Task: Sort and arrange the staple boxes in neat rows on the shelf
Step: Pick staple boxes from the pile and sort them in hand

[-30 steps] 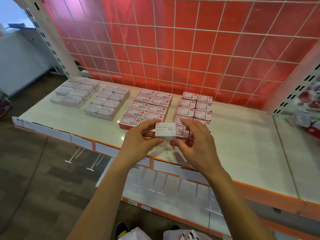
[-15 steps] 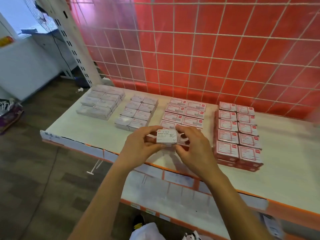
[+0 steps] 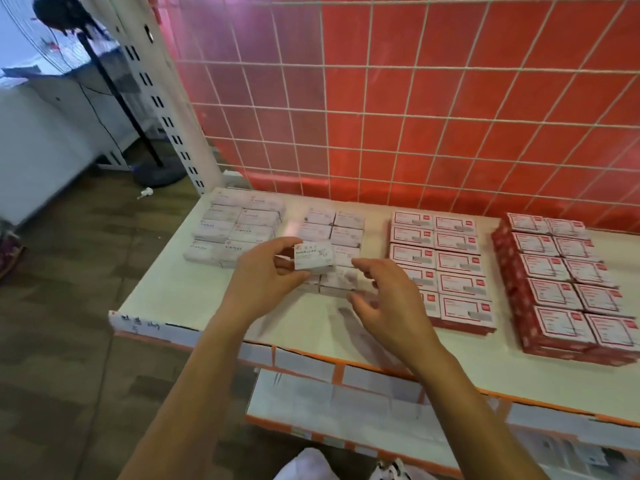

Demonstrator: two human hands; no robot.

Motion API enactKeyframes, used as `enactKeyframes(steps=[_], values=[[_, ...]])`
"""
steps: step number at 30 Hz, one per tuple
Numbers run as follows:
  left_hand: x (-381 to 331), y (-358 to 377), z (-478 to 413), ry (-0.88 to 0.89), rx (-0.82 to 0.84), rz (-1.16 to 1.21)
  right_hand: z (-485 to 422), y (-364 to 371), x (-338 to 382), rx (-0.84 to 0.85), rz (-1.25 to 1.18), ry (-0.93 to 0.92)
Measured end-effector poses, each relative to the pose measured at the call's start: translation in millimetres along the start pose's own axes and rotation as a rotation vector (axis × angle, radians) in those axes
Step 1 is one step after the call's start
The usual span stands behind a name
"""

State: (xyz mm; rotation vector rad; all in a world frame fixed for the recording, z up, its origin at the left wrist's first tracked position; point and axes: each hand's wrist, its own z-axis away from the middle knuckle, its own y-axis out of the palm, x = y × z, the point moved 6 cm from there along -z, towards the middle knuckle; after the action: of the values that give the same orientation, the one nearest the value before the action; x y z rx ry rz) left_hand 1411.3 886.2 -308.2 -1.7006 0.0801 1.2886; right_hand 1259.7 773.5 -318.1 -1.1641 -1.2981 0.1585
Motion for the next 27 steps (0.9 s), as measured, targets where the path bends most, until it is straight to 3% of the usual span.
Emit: enactKeyframes(steps=[13,27], values=[[-10,-8,-103,0.045,0.146,-0.233,-42,23,7,-0.007,0.170,0.180],[-1,3,-137,0.083,0.251,-0.215,-54,33,11,-0.062,0.170,0.238]])
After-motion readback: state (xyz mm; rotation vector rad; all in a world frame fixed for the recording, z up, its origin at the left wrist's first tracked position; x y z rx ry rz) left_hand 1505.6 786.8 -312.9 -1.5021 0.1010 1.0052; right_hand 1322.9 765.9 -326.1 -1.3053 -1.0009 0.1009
